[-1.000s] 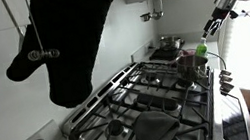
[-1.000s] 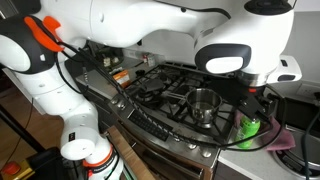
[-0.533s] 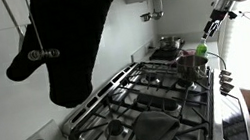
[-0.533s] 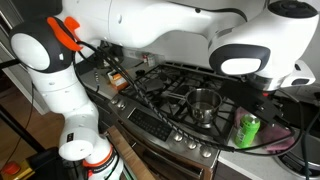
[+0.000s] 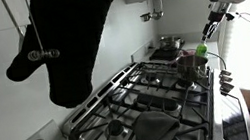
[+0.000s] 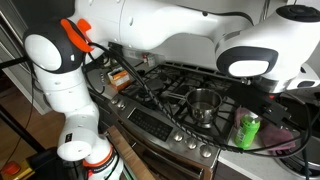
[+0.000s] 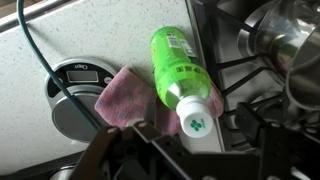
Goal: Remove the lid from the green bottle
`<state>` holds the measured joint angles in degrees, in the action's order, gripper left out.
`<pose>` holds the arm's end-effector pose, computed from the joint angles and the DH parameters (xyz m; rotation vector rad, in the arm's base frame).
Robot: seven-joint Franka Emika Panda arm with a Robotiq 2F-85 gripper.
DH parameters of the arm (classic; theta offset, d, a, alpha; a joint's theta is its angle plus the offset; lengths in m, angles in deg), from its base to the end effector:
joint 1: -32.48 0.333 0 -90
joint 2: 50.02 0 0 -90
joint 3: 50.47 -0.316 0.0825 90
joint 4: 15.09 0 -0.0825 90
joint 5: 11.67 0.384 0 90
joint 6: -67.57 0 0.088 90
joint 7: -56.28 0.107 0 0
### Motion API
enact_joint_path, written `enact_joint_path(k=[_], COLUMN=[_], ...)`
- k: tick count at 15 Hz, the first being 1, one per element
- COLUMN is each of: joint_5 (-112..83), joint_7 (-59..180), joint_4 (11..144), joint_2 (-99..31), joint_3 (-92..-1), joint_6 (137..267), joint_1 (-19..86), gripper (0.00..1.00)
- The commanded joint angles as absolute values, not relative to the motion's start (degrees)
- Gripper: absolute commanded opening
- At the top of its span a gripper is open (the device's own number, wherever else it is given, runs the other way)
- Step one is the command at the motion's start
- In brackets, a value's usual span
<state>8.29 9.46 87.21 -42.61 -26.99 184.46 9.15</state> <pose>0.4402 -0.4261 0.4972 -3.0188 0.1970 -0.4430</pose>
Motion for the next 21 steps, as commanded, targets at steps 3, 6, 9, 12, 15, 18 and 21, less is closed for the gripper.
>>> enact_joint_path(k=[3, 6, 9, 12, 15, 18, 21], joint_5=[9.6, 9.7, 9.7, 9.7, 9.5, 9.5, 9.1], joint_7=[7.3, 7.4, 7.3, 7.3, 7.4, 7.4, 7.3], joint_4=[85.3, 85.3, 85.1, 84.6, 84.1, 84.0, 84.4], joint_2=[-40.9, -40.8, -40.7, -40.5, -40.4, -40.5, -40.5], joint_3=[-29.0, -29.4, -29.7, -29.8, -29.9, -30.0, -30.1], joint_6=[182.9, 182.6, 182.5, 182.4, 182.4, 182.3, 182.0], joint_1=[6.9, 6.8, 6.7, 6.4, 6.1, 6.0, 6.1], gripper=[0.67, 0.61, 0.36, 0.14, 0.17, 0.25, 0.18])
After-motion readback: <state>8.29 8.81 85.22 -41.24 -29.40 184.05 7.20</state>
